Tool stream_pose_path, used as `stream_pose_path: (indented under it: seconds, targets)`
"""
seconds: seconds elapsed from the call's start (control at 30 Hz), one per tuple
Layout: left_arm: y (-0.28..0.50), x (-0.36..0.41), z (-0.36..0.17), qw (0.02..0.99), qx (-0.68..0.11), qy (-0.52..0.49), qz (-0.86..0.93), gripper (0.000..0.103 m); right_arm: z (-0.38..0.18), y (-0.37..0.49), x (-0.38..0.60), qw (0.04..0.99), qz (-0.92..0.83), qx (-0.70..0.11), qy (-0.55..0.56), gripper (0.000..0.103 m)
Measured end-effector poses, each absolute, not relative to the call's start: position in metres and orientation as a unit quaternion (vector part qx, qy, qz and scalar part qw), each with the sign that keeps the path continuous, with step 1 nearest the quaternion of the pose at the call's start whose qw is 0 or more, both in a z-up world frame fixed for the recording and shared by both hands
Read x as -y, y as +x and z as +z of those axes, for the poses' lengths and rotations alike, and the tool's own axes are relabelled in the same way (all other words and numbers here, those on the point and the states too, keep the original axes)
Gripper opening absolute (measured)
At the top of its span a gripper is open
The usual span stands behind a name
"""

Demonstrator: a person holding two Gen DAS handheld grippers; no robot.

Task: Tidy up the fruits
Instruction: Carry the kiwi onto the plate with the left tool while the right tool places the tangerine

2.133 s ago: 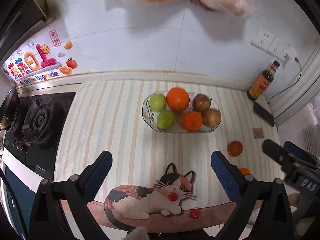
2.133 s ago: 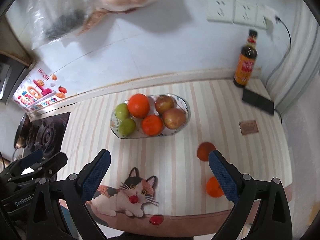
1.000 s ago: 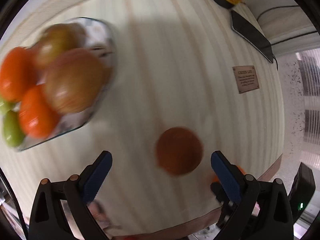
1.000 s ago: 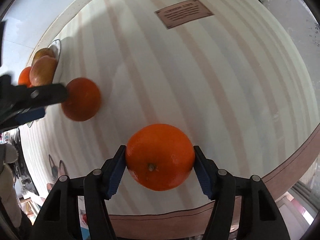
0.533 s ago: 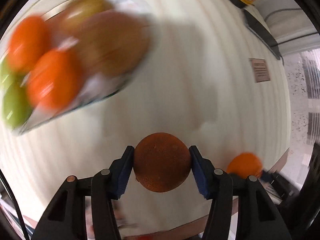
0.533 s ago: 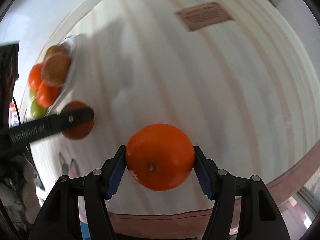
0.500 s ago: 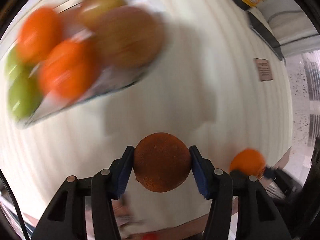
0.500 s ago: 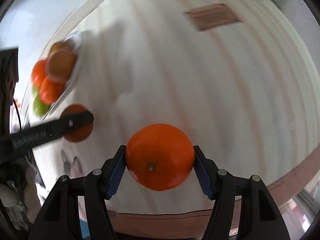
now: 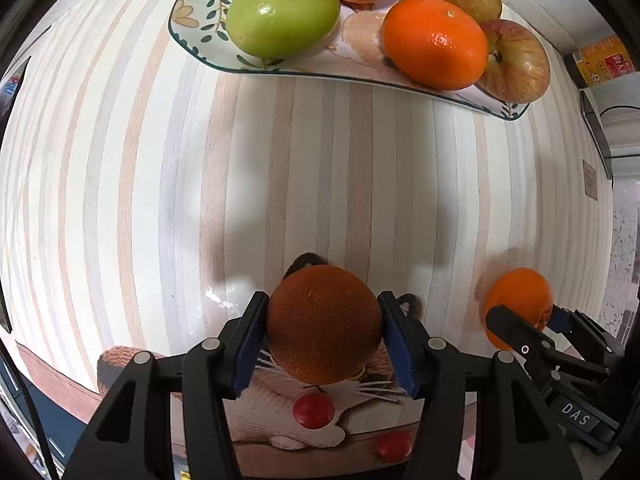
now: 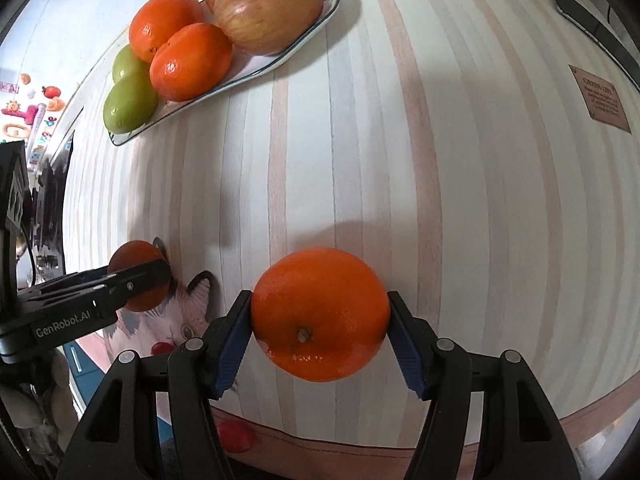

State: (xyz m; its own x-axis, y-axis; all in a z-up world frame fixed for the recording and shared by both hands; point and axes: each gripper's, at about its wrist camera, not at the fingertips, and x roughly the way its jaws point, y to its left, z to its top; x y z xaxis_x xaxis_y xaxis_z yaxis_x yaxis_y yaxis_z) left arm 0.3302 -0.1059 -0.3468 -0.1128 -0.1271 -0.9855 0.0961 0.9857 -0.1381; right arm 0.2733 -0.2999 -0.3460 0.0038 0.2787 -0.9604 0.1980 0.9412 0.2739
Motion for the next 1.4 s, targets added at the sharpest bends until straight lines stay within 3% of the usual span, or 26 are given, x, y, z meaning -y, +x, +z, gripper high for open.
stream_pose_path:
  seconds: [0.57, 0.87, 1.17, 1.4]
  targets:
    - [0.321, 0.099, -0.339, 0.67, -0.737, -0.016, -0.093, 0.053, -0.336, 0.263, 0.314, 0.694, 0.01, -0.698, 0.179, 0.067]
    - [0.338, 0.075, -0.289, 0.703, -0.703, -0.046, -0.094, 0.053, -0.314, 0.27, 0.319, 0.707, 0.023, -0.677, 0.204, 0.067]
    - [0.396, 0.038, -0.23, 0.748, -0.656, -0.072, -0.071, 0.053, -0.264, 0.333, 0.335, 0.737, 0.043, -0.627, 0.251, 0.067]
    - [0.455, 0.012, -0.241, 0.754, -0.653, -0.066, -0.028, 0.053, -0.255, 0.427, 0.361, 0.767, -0.005, -0.605, 0.216, 0.067]
